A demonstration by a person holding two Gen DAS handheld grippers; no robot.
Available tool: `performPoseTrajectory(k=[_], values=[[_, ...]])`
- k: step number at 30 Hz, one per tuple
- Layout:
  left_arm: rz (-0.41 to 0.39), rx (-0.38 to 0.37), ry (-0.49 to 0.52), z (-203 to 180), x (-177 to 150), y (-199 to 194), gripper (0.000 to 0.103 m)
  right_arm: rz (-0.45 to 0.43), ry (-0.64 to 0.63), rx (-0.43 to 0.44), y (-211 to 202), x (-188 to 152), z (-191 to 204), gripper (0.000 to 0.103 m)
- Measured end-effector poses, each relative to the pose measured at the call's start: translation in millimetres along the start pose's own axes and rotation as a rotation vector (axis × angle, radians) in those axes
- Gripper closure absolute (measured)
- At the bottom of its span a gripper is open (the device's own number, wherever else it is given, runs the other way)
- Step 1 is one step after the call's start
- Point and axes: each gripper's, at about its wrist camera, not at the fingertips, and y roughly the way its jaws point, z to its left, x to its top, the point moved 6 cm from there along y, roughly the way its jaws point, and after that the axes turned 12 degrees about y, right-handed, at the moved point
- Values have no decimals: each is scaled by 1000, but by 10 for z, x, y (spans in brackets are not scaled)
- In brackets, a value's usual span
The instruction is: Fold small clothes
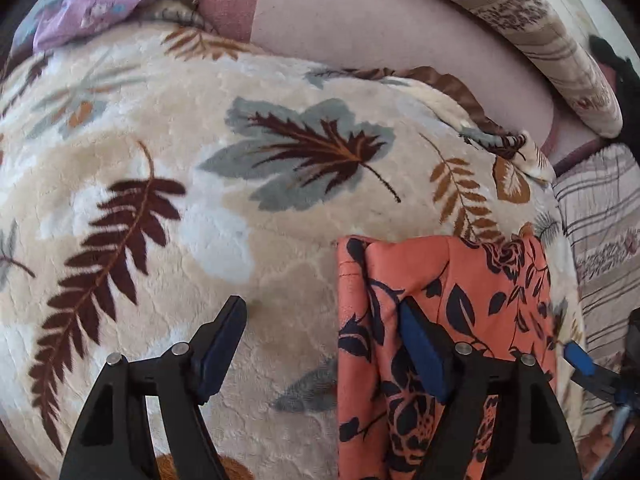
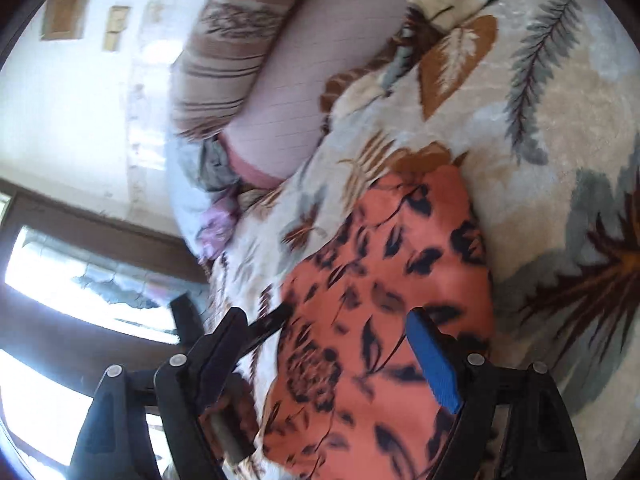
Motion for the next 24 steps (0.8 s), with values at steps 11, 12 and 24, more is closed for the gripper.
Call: performPoseTrajectory(k=[11, 12, 24], values=[[-135, 60, 193, -418, -929, -998, 25, -9, -165, -26, -257, -757, 113, 16], [-111, 78, 204, -425, -1040, -962, 25, 6, -176, -59, -249, -893, 33, 16], [-109, 214, 136, -495, -1476, -1568, 20, -156, -357, -361, -153, -1279, -58, 11]])
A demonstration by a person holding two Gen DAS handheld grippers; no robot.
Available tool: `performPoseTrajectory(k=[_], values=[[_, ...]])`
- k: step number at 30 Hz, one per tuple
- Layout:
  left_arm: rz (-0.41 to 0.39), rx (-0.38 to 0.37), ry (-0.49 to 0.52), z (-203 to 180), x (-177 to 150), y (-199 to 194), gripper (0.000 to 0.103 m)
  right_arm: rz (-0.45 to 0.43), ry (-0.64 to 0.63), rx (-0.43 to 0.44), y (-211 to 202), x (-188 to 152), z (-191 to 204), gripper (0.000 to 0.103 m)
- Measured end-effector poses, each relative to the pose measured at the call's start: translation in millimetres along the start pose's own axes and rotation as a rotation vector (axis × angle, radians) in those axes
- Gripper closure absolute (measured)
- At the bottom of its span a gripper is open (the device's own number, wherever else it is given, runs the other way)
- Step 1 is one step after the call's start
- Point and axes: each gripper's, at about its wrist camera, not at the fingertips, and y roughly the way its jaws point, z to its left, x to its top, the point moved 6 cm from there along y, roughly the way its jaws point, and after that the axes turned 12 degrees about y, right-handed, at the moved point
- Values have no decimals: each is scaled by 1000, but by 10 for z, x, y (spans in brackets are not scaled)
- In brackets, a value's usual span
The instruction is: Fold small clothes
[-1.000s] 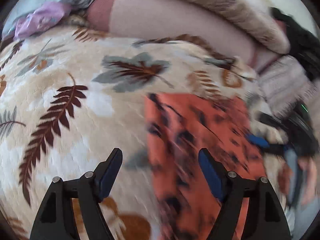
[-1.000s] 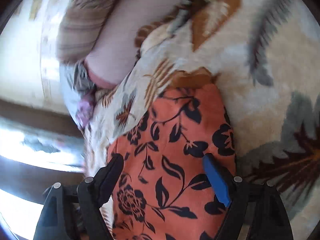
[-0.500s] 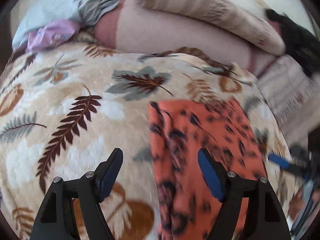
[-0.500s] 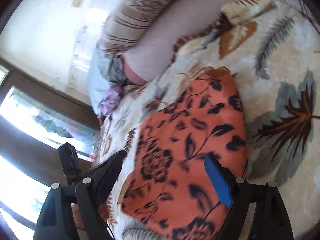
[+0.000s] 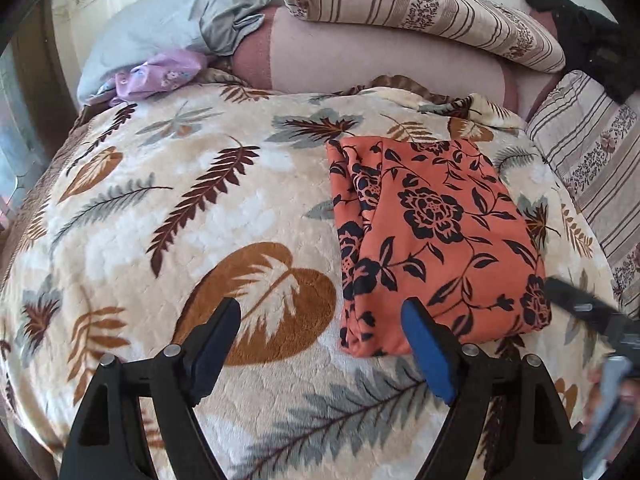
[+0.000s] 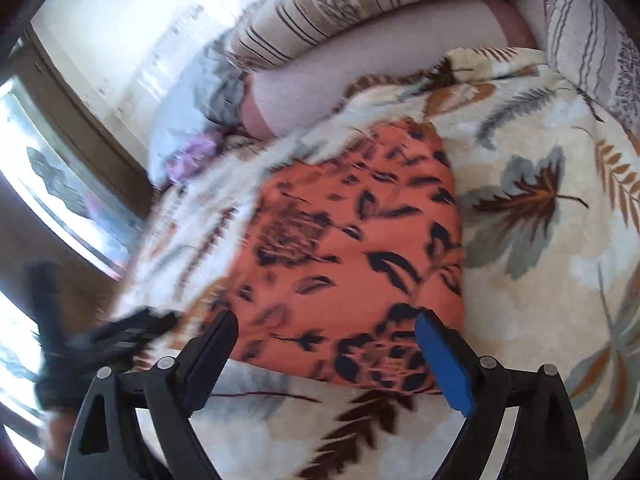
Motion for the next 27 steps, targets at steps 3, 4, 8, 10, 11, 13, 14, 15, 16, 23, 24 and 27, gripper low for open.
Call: performPoseTrajectory(k=[3, 4, 8, 10, 11, 13, 14, 15, 16, 23, 24, 27], values=[[-24, -2, -4, -24, -59, -269, 20, 39, 159, -60, 32, -59, -285, 11], [-46, 10, -5, 6, -59, -338, 20, -6, 158, -28, -121, -53, -236, 11], [-90, 46, -21, -17, -94, -566, 18, -154, 37, -72, -658, -86, 27, 11], [-112, 45, -24, -50, -104, -663, 18, -187, -25, -108, -847, -182, 121, 8], [-121, 47, -25, -62, -123, -724, 18, -200, -58, -128, -918, -254, 149, 5], [-151, 52, -25, -89, -162, -846, 18, -221, -118, -179, -997, -433, 192, 0], [-164, 53, -30, -97, -195, -889, 17, -218, -132, -199, -994, -563, 177, 0], [-175, 56, -39, -102, -257, -924, 14, -179, -124, -204, -964, -720, 122, 0], [-181, 59, -44, -101, -336, -929, 10, -109, -102, -196, -931, -913, 43, 0], [-72, 71, -53, -76, -1103, -733, 8, 168, -5, -152, -620, -2007, -154, 0], [-74, 88, -40, -81, -1122, -750, 8, 160, -35, -167, -632, -1987, -124, 0], [-107, 130, -11, -101, -984, -868, 8, 68, -121, -236, -758, -1680, -15, 0]])
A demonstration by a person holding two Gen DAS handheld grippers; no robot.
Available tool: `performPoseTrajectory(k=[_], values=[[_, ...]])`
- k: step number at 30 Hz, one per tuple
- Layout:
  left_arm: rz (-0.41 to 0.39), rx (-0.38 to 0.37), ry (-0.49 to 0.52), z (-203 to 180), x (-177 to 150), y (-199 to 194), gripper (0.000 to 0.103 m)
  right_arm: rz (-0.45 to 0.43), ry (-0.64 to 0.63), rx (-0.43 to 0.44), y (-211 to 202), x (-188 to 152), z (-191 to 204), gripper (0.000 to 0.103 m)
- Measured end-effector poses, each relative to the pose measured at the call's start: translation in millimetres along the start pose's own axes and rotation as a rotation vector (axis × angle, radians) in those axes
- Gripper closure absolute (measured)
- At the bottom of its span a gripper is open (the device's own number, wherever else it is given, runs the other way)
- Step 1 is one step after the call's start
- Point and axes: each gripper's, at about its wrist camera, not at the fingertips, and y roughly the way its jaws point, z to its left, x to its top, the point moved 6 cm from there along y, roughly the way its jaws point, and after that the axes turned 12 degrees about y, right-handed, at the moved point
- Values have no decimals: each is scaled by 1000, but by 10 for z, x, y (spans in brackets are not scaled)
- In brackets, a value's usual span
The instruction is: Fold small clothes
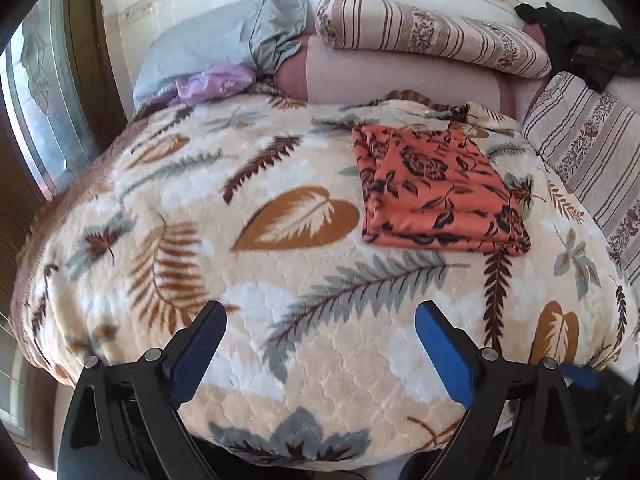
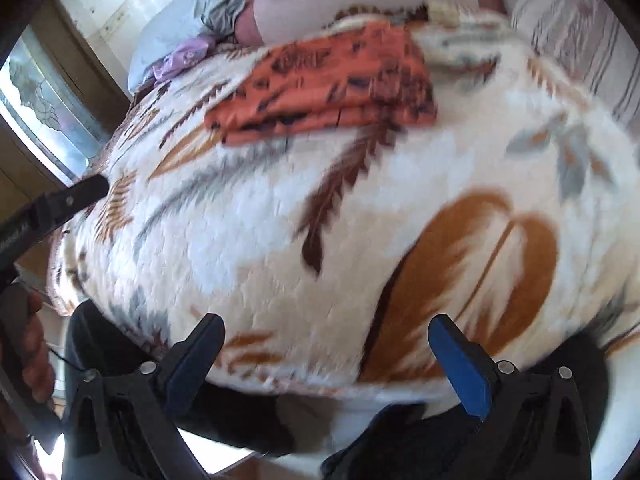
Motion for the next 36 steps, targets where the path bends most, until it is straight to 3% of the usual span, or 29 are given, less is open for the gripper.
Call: performPoseTrajectory(k=[4, 7, 10, 12, 17, 21, 27, 36], values=[[-39, 65, 1, 5, 351, -139, 8, -182, -64, -125, -369, 537, 68, 0], [-9, 114, 13, -23, 562, -140, 8, -308, -69, -208, -695, 865, 128, 0], [10, 145, 43, -111, 649, -152, 8, -490, -18, -192, -1168, 1001, 184, 0], [-21, 153, 45, -179, 671, -215, 7, -542, -2, -176, -1324, 994, 225, 0], [-16, 103, 57, -321, 726, -234, 8, -478, 12, -168, -1161, 913, 214, 0], [-58, 116, 64, -323, 821, -295, 7, -472, 28, -164, -1182, 995, 184, 0], [-60, 99, 59, -325, 873, -265, 8, -430, -14, -168, -1069, 1063, 257, 0], [-47, 30, 45, -342, 907, -105, 7, -417, -34, -169, -1005, 1157, 298, 0]])
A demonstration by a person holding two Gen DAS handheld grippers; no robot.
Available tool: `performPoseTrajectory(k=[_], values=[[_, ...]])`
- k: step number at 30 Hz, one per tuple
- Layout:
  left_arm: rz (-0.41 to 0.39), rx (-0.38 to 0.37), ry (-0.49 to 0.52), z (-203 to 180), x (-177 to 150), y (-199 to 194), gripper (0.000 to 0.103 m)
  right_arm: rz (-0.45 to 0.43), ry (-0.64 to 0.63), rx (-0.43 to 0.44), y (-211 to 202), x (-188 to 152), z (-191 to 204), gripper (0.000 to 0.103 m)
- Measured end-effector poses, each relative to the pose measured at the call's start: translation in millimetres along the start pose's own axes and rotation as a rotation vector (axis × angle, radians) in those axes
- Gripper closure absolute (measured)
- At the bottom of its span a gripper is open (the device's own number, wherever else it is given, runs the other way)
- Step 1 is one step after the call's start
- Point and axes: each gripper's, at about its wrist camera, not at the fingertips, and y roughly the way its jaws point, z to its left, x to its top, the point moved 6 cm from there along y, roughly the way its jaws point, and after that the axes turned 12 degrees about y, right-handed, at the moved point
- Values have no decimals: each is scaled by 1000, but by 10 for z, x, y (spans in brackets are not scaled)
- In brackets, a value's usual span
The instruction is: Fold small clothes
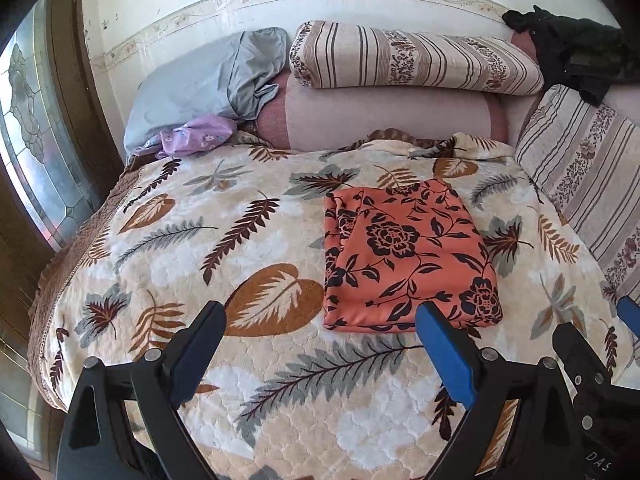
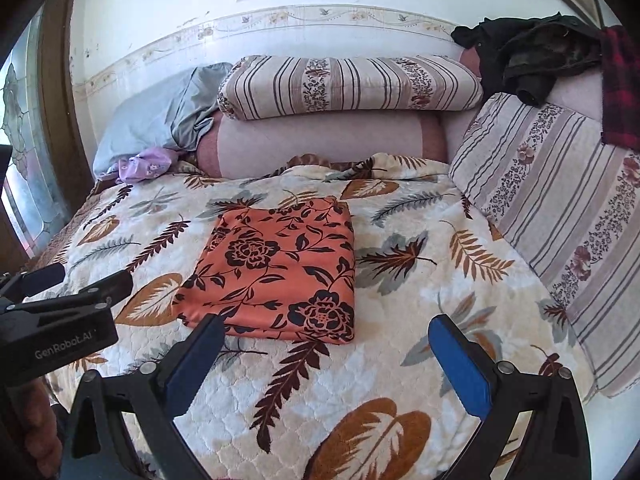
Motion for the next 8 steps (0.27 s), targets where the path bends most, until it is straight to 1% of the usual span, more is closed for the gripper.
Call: performPoseTrajectory(k=[2, 6, 8], values=[[-11, -9, 7, -13, 29, 15, 7, 6, -3, 0, 35, 21, 4, 0], [-42, -5, 19, -18, 101, 33, 7, 16, -3, 1, 114, 39, 18, 0], [-42, -5, 24, -21, 135, 72, 7, 19, -2, 1, 158, 50, 24, 0]])
